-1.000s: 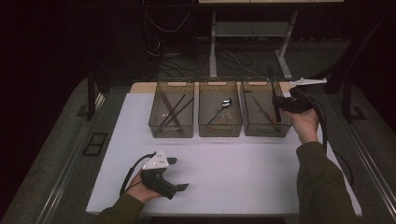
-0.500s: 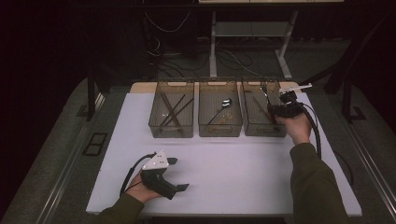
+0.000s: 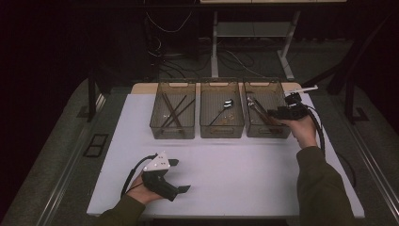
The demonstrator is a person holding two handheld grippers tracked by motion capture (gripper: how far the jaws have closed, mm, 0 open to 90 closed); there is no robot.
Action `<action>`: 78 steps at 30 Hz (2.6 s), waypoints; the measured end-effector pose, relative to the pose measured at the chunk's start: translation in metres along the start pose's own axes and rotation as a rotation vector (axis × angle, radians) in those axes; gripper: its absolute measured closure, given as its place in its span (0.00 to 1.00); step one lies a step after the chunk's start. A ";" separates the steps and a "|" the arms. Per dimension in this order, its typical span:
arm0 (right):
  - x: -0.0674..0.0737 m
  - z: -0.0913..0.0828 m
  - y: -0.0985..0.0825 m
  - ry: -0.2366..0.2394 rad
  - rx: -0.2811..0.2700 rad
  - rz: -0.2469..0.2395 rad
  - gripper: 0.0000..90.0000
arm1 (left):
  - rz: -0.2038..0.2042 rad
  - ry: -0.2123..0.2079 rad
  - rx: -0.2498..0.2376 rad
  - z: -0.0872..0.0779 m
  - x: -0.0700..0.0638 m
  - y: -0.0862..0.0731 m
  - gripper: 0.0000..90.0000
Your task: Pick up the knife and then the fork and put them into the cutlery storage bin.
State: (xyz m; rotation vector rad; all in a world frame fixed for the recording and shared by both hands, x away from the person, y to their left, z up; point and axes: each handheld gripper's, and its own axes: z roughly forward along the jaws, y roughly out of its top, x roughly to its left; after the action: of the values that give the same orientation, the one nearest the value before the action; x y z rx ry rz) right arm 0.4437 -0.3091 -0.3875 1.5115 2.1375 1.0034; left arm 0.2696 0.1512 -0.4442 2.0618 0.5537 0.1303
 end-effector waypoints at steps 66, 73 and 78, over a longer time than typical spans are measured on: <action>0.078 -0.060 -0.125 0.234 -0.155 -0.238 0.17 | -0.013 0.018 -0.002 -0.004 0.004 0.000 0.00; 0.083 -0.062 -0.139 0.256 -0.151 -0.251 0.17 | -0.009 0.021 -0.001 -0.004 0.003 0.000 0.00; 0.084 -0.064 -0.149 0.282 -0.154 -0.236 0.17 | -0.011 0.022 -0.004 -0.004 0.002 0.000 0.00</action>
State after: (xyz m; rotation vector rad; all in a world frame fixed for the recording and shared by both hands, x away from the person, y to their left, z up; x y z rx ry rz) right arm 0.2706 -0.2823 -0.4389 1.0698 2.2958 1.3222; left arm 0.2703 0.1558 -0.4423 2.0552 0.5772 0.1475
